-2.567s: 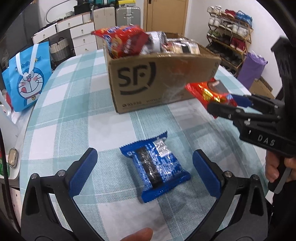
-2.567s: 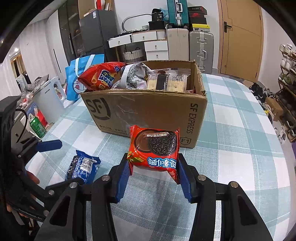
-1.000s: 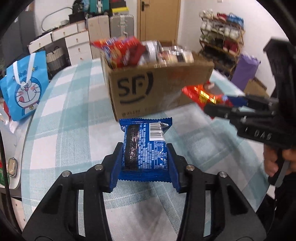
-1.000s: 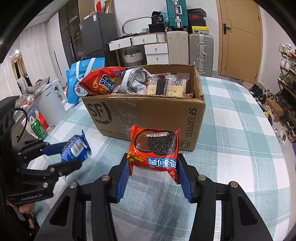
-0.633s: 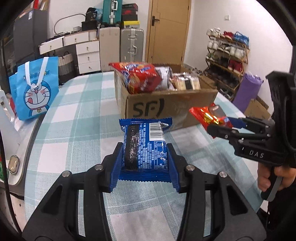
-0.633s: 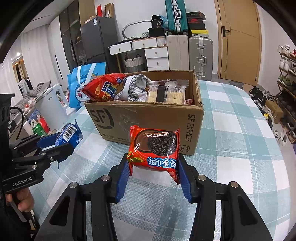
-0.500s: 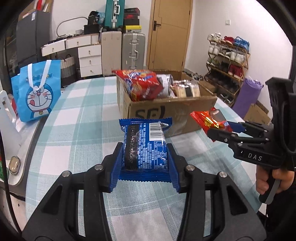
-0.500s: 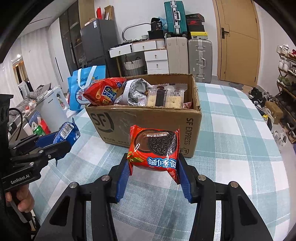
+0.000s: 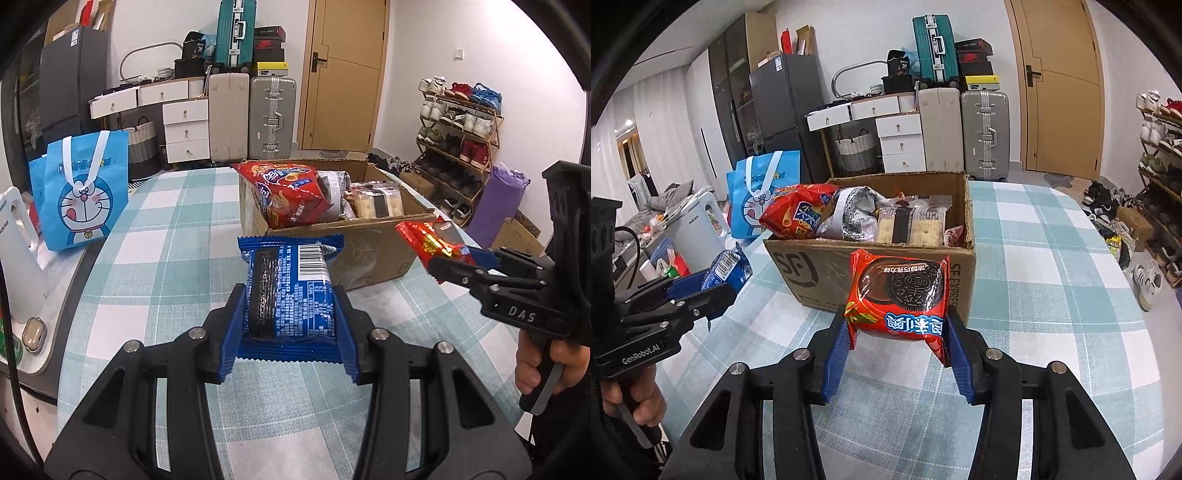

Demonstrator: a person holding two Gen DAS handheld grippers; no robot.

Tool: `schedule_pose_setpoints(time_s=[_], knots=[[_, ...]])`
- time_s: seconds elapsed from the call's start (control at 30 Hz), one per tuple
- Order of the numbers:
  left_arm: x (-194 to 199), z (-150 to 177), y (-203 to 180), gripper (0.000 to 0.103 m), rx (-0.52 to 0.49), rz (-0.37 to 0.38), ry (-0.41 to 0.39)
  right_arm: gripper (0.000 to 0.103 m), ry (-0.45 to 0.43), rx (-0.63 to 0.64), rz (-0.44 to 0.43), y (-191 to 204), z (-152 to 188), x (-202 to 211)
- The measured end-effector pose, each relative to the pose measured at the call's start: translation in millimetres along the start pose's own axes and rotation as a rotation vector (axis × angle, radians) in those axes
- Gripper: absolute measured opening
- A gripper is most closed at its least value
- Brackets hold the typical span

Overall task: Organize snacks
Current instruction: 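Lift both packets and carry them over the cardboard box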

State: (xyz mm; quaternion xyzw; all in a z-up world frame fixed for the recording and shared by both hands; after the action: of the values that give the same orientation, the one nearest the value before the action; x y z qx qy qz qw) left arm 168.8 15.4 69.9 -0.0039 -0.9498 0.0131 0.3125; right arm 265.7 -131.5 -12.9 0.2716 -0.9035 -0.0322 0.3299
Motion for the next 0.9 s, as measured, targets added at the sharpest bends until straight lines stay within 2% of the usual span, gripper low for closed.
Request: schedule_pose_setpoints(time_s=[0.27,0.9], knots=[[-10.4,-10.1,-2.7,0.042,0.026,0.006,0.003,0.050,-0.023,-0.012,-0.011,-3.2,-8.5,2.9],[-48.1,-55.9,-18.8,0.042,-0.005,-0.008,-0.021,0.049,-0.058,-0.020,-0.025,-14.0,-29.3,-4.2]])
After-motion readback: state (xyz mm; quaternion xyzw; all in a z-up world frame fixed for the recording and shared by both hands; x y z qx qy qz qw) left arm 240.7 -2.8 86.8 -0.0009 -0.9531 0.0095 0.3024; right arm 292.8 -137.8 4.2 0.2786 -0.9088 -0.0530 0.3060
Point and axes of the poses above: each gripper's, at about its wrist camera, not at the fingertips, and x roughly against the way its jaws point, y to its left, z to its underside, the point moved 2 cm from there along -x, roughly the way its jaws point, and after that the axes turned 5 degrees about -z, right-handed, at the moved point
